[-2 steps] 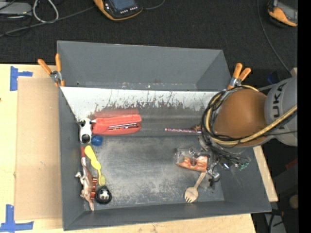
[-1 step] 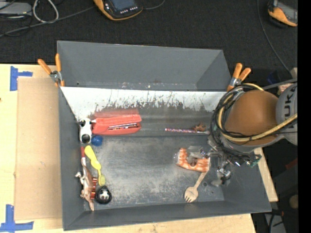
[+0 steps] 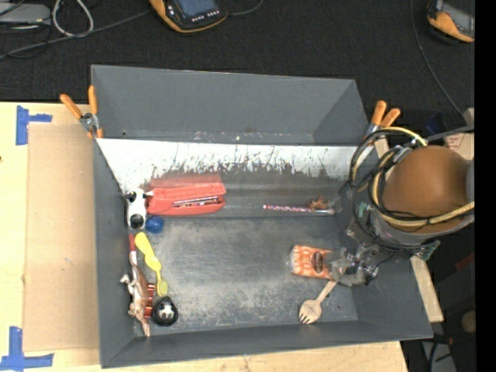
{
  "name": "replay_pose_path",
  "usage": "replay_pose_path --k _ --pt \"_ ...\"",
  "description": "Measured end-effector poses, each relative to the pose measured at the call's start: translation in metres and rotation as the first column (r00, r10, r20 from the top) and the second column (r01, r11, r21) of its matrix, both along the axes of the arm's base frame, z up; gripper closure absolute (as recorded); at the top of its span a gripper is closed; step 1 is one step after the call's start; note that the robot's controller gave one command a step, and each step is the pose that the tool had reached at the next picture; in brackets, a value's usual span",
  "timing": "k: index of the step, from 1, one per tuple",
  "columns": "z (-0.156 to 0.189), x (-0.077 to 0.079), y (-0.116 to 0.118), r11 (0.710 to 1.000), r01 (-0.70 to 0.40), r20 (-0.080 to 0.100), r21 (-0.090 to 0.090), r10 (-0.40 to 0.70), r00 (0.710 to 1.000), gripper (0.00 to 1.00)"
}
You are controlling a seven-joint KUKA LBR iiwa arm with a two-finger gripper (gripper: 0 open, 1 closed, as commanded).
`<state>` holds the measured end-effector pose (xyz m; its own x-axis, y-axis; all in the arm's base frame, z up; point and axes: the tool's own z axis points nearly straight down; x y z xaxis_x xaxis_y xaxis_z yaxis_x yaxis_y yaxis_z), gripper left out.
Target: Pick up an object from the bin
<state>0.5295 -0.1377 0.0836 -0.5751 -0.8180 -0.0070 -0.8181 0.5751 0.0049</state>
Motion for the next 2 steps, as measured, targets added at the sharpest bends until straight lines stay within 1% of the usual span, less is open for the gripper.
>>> replay_pose_path --k 1,2 --pt "0.0 0.0 0.0 1.0 0.001 0.0 0.0 -0.001 1.0 1.0" --pt "0.014 -0.006 0.003 0.996 -0.088 -0.001 0.002 0.088 0.996 1.0"
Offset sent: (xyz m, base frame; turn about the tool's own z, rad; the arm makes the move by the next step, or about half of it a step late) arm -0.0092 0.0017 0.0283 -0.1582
